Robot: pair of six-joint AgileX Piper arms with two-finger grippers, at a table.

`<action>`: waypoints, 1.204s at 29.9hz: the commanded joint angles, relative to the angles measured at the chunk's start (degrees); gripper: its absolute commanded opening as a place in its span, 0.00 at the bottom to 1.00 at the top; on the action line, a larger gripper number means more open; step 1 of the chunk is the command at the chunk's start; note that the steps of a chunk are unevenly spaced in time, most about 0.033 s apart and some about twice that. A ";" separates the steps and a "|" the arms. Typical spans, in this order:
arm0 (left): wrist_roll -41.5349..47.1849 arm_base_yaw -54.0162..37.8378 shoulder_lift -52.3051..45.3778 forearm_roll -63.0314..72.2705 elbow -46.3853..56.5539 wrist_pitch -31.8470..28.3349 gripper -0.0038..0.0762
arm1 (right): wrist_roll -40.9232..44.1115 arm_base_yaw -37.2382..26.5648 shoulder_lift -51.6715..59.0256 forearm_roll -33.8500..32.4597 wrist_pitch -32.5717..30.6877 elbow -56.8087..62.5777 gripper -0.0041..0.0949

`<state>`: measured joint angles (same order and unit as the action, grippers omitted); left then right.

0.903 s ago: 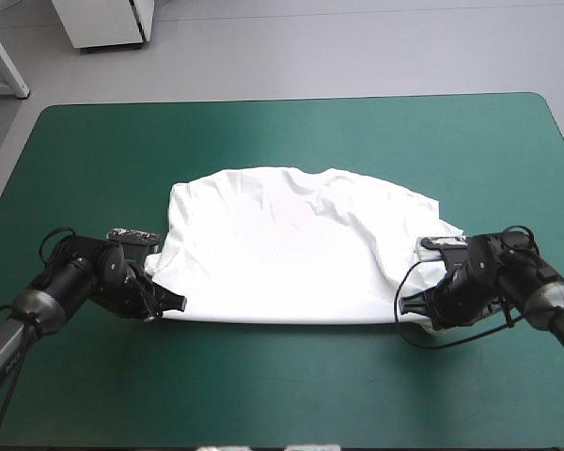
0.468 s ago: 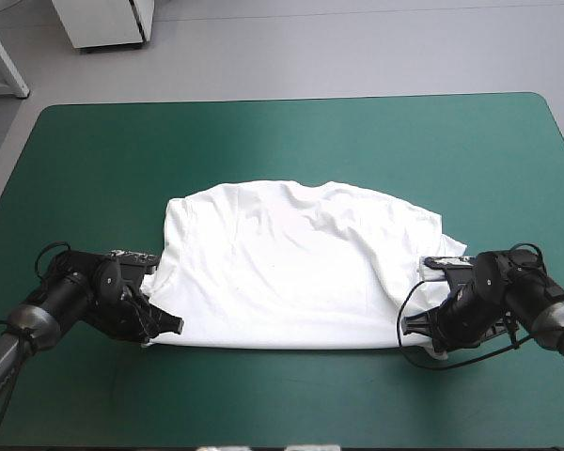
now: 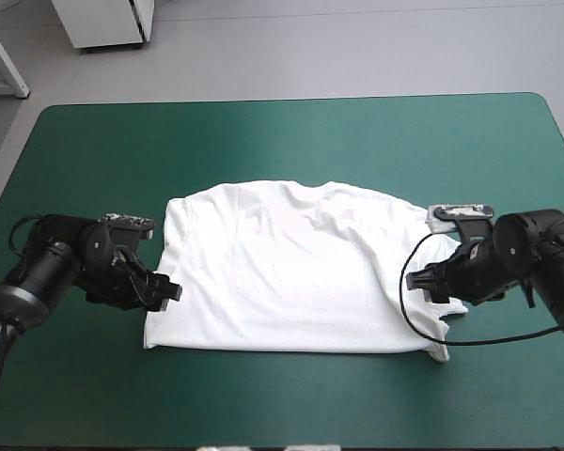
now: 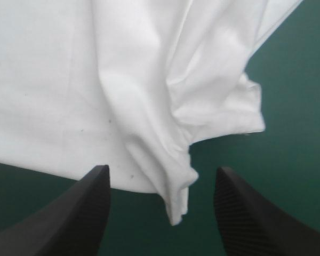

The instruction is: Fold the cloth

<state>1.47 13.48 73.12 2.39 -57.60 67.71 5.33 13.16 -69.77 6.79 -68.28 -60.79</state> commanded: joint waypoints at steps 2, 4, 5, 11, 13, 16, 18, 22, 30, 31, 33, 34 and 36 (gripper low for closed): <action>0.04 0.28 -1.59 -1.08 -5.69 0.60 0.62 | 1.21 -0.32 2.06 -7.75 -3.31 -5.77 0.61; 0.04 0.28 -1.59 -1.66 -6.41 0.60 0.59 | 2.47 -0.61 2.06 -9.17 -3.31 -5.85 0.61; 0.04 0.28 -1.59 -1.66 -6.49 0.60 0.58 | 2.96 -1.24 2.06 -9.15 -3.31 -5.74 0.61; 0.04 0.28 -1.59 -1.66 -6.49 0.60 0.55 | -0.02 -10.73 -1.15 -7.68 0.93 -5.47 0.61; 0.04 0.28 -1.59 -1.66 -6.49 0.34 0.55 | -1.02 -13.42 -2.83 -5.66 2.77 -5.59 0.60; 0.04 0.28 -1.59 -1.66 -6.49 -0.08 0.55 | -1.92 -15.09 -5.78 -3.85 5.70 -5.59 0.57; 0.04 0.28 -1.59 -1.66 -6.49 -0.55 0.55 | -3.03 -15.09 -7.91 -2.76 7.13 -5.59 0.57; 0.04 0.28 -1.59 -1.66 -6.49 -0.80 0.55 | -3.45 -15.09 -12.88 -1.47 10.26 -5.84 0.57; 0.30 0.28 -1.59 -1.66 -6.49 -1.67 0.55 | -3.23 -15.09 -22.70 -3.43 11.20 -14.49 0.56; 0.30 0.28 -1.59 -1.66 -6.49 -1.80 0.55 | -3.23 -15.09 -24.04 -3.43 11.20 -15.49 0.56; 0.30 0.28 -1.59 -1.66 -6.49 -2.22 0.55 | -3.23 -15.09 -26.80 -3.33 10.70 -17.62 0.56; 0.30 0.28 -1.59 -1.66 -6.49 -2.22 0.55 | -3.23 -15.09 -27.81 -3.33 10.43 -18.29 0.56; 0.30 0.28 -1.59 -1.66 -6.49 -2.22 0.55 | -3.23 -15.09 -29.89 -3.21 10.06 -19.29 0.56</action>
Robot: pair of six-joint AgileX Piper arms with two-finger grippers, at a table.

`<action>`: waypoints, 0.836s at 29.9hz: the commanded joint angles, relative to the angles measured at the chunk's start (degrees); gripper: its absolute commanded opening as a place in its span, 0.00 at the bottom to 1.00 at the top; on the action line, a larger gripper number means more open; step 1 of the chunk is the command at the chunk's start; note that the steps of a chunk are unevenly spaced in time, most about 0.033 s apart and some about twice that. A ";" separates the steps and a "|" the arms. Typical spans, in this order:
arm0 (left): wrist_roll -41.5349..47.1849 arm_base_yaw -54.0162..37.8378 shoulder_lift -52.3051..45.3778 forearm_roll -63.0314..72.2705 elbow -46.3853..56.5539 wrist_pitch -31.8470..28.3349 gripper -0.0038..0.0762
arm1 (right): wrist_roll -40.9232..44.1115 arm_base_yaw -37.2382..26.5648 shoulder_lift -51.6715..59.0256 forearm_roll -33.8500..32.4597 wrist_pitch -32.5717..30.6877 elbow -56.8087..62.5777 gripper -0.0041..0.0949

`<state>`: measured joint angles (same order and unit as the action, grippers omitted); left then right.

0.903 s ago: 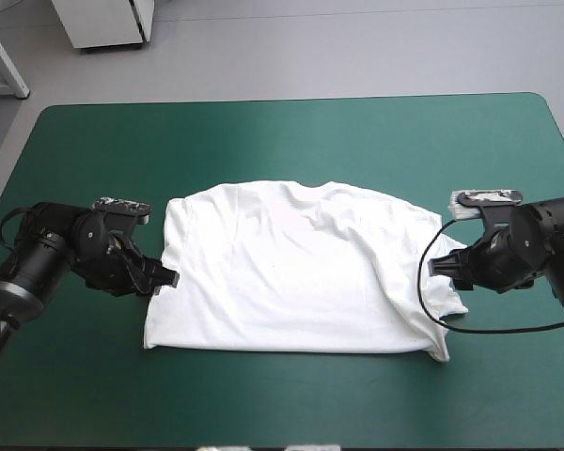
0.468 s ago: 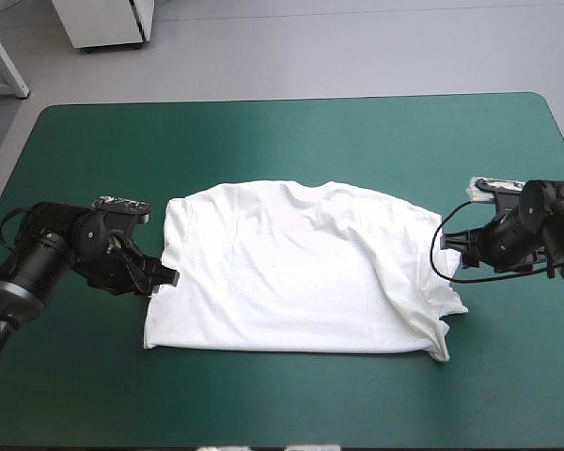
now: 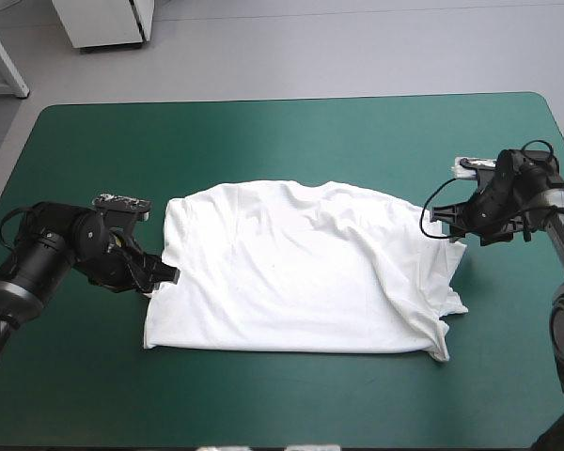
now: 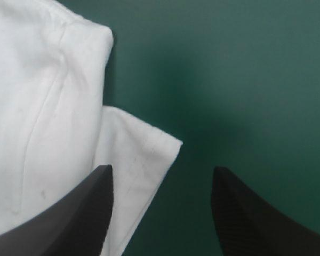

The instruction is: Fold the cloth

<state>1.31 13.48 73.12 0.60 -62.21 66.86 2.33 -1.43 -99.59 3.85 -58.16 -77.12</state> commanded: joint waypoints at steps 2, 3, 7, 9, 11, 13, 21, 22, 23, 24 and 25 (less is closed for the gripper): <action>0.48 0.28 -1.59 0.13 -1.88 -1.37 0.55 | -0.23 -0.50 -1.28 -0.27 -0.06 -3.12 0.56; 0.59 0.28 -1.59 0.13 -1.88 -1.37 0.55 | -0.23 -0.50 -1.86 -0.27 -0.06 -3.12 0.55; 0.59 0.28 -1.59 0.13 -1.88 -1.71 0.55 | -0.23 -0.50 -3.42 -0.03 0.39 -3.12 0.51; 0.59 0.28 -1.59 0.13 -1.88 -2.12 0.55 | -0.35 -0.50 -3.93 0.20 0.52 -3.12 0.48; 0.59 0.28 -1.59 0.13 -1.88 -2.66 0.55 | -0.35 -0.50 -4.85 0.44 0.31 -3.12 0.44; 0.59 0.28 -1.59 0.13 -1.88 -3.20 0.55 | -0.35 -0.50 -5.99 1.08 -0.27 -3.12 0.40; 0.59 0.28 -1.59 0.13 -1.88 -3.46 0.55 | -1.01 -0.50 -7.40 2.55 -1.92 -3.01 0.09; 0.59 0.28 -1.59 0.13 -1.88 -3.57 0.55 | -1.19 -0.50 -7.29 2.30 -2.33 -3.01 0.02; 0.59 0.28 -1.59 0.13 -1.88 -3.55 0.55 | -1.29 -0.50 -7.16 2.32 -2.74 -3.01 0.03; 0.59 0.28 -1.59 0.13 -1.88 -3.70 0.55 | -1.29 -0.40 -6.59 2.03 -3.22 -3.01 0.03; 0.59 0.28 -1.59 0.13 -1.88 -3.82 0.55 | -1.29 -0.40 -6.14 1.94 -3.37 -3.01 0.03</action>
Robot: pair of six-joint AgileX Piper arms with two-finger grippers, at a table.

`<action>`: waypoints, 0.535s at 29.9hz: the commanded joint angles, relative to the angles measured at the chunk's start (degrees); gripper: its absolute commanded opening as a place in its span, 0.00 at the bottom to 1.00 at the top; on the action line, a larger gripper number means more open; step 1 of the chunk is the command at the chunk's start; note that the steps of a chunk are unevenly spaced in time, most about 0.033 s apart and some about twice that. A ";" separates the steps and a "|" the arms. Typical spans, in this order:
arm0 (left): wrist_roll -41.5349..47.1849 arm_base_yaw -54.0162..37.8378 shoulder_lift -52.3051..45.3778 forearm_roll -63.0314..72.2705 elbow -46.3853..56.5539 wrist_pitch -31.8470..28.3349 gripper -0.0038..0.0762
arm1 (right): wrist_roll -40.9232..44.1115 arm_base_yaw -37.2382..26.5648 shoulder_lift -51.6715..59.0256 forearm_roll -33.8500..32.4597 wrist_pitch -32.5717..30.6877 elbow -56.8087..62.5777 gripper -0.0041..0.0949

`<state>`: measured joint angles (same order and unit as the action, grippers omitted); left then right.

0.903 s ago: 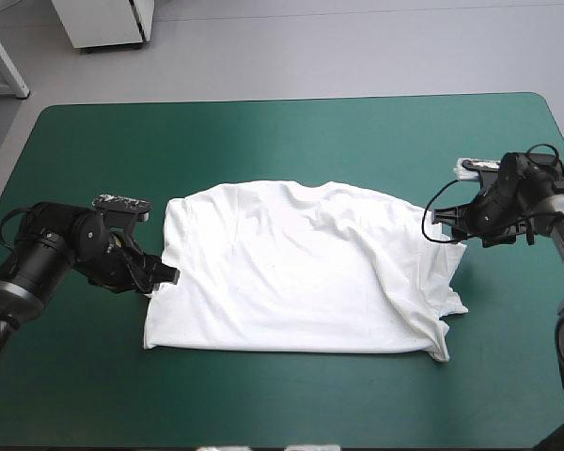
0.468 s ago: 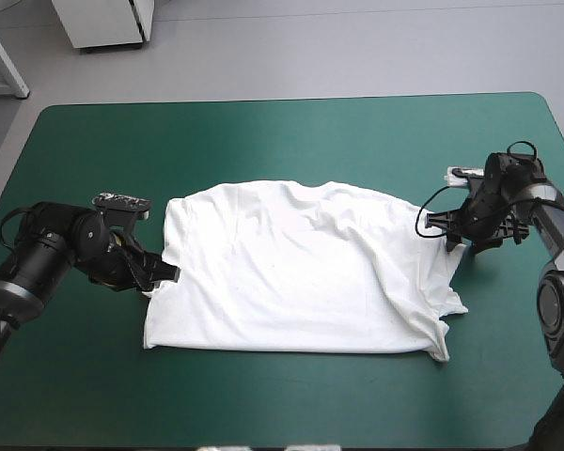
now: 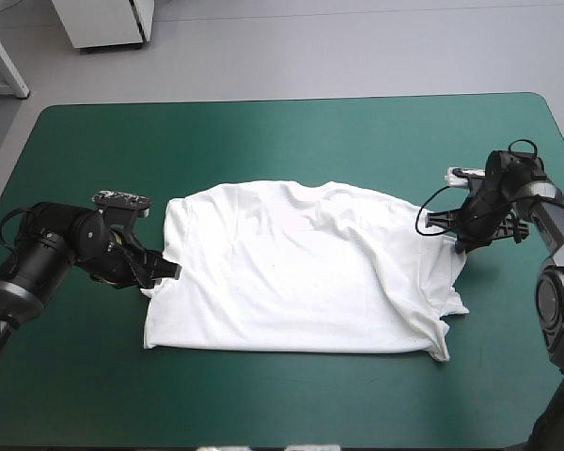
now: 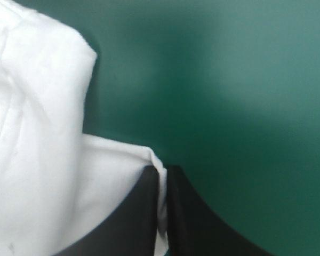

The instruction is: Fold the cloth

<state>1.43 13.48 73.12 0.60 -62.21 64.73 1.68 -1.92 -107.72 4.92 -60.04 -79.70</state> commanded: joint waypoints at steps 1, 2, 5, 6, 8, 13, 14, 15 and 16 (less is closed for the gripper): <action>0.47 0.28 -1.59 0.13 -1.88 -1.72 0.55 | -0.65 0.09 2.76 0.87 -1.48 -0.53 0.03; 0.47 0.28 -1.59 0.13 -1.88 -1.72 0.55 | -0.65 0.09 3.69 1.03 -1.48 -0.68 0.03; 0.47 0.28 -1.59 0.13 -1.88 -1.85 0.55 | -0.65 0.09 6.90 1.73 -2.07 -1.55 0.03; 0.47 0.28 -1.59 0.13 -1.88 -1.95 0.55 | -0.65 0.09 7.85 2.15 -2.22 -2.00 0.03; 0.47 0.28 -1.59 0.13 -1.88 -2.25 0.55 | -0.65 0.09 9.95 2.94 -2.50 -3.01 0.03; 0.47 0.28 -1.59 0.13 -1.88 -2.25 0.55 | -2.64 0.19 14.54 9.85 -3.65 -6.92 0.03; 0.47 0.28 -1.59 0.13 -1.88 -2.25 0.55 | -2.91 0.45 14.78 11.04 -4.17 -7.61 0.03; 0.47 0.28 -1.59 0.13 -1.88 -2.25 0.55 | -3.06 0.80 14.81 11.89 -4.77 -8.24 0.03; 0.47 0.28 -1.59 0.13 -1.88 -2.25 0.55 | -3.19 1.48 14.81 12.46 -5.43 -8.87 0.03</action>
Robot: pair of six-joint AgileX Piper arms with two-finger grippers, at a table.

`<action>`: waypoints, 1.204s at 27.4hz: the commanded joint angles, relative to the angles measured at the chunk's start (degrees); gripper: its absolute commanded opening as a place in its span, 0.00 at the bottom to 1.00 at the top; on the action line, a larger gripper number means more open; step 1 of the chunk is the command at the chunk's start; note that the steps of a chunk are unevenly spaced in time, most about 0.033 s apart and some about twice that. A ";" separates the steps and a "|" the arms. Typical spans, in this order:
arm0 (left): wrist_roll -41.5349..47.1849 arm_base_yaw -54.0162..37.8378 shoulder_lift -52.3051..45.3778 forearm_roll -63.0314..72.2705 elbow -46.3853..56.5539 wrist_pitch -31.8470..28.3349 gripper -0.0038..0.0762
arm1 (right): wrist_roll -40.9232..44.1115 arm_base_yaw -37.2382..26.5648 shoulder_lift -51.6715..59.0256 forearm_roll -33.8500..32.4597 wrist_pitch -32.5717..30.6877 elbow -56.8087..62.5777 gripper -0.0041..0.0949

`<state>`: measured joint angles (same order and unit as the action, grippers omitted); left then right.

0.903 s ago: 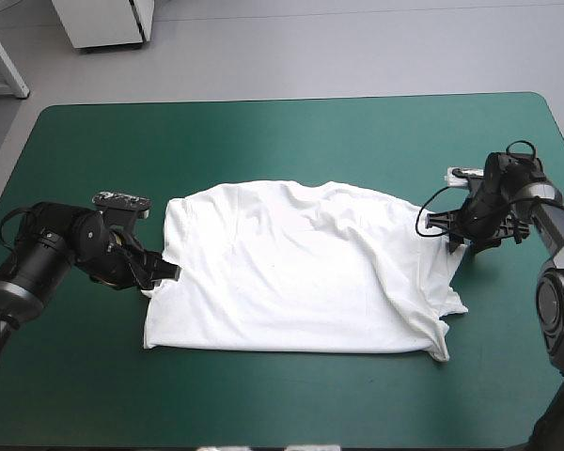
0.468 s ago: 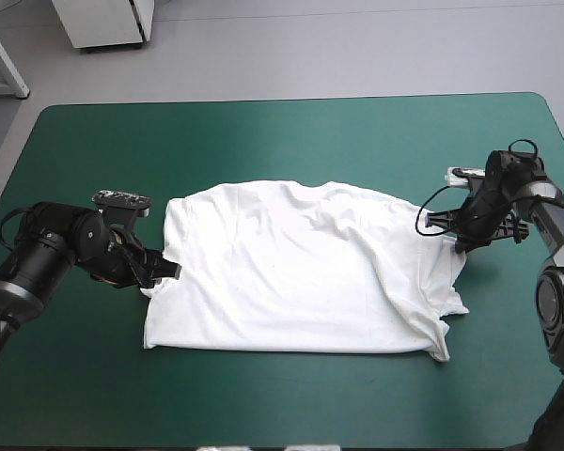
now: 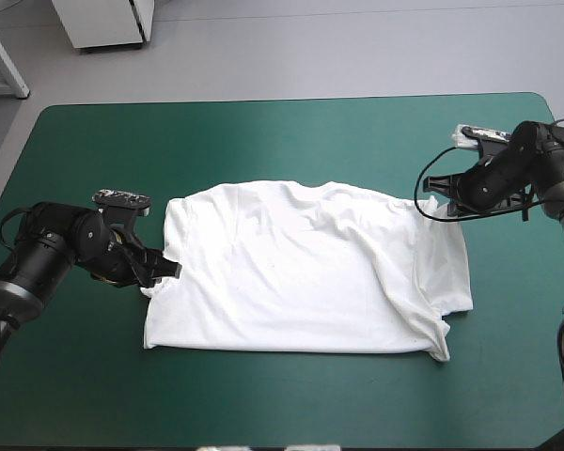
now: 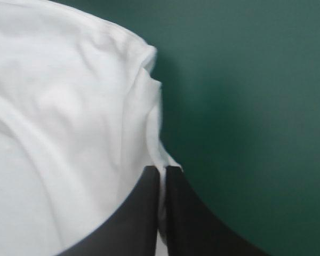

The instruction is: Fold the cloth

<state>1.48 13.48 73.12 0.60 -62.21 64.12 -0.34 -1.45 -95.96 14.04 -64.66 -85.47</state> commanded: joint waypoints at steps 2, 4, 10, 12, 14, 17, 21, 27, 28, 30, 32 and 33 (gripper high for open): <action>0.42 0.28 -1.59 0.13 -1.88 -1.64 0.55 | -1.17 2.90 3.05 3.74 -1.07 -3.57 0.03; 0.42 0.28 -1.59 0.13 -1.88 -1.64 0.55 | -1.17 5.34 2.82 4.35 -0.65 -3.71 0.03; 0.42 0.28 -1.59 0.13 -1.88 -1.64 0.55 | -1.17 13.45 0.91 7.80 4.34 -3.71 0.03; 0.42 0.28 -1.59 0.13 -1.88 -1.64 0.55 | -1.17 15.89 -0.06 8.75 6.04 -3.71 0.03; 0.42 0.28 -1.59 0.13 -1.88 -1.64 0.55 | -1.17 17.98 -1.53 8.98 7.02 -3.71 0.03; 0.42 0.28 -1.59 0.13 -1.88 -1.64 0.55 | -1.17 19.65 -4.07 9.92 7.71 -3.71 0.03; 0.42 0.28 -1.59 0.13 -1.88 -1.64 0.55 | -1.17 20.08 -8.01 10.32 8.21 -3.71 0.03; 0.42 0.28 -1.59 0.13 -1.88 -1.72 0.55 | -1.39 20.08 -13.10 9.81 9.42 -3.71 0.08; 0.42 0.28 -1.59 0.13 -1.88 -1.85 0.55 | -2.07 20.08 -13.51 9.81 9.09 -3.71 0.13; 0.42 0.28 -1.59 0.13 -1.88 -2.16 0.55 | -2.92 20.08 -14.18 9.93 7.97 -3.71 0.25; 0.42 0.28 -1.59 0.13 -1.88 -2.16 0.55 | -2.92 20.08 -13.79 10.04 7.17 -3.71 0.38; 0.42 0.28 -1.59 0.13 -1.88 -2.16 0.55 | -2.92 20.08 -13.23 10.04 6.98 -3.83 0.40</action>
<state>1.48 13.48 73.12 0.46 -62.21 63.51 -2.40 18.68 -112.86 23.46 -56.83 -87.63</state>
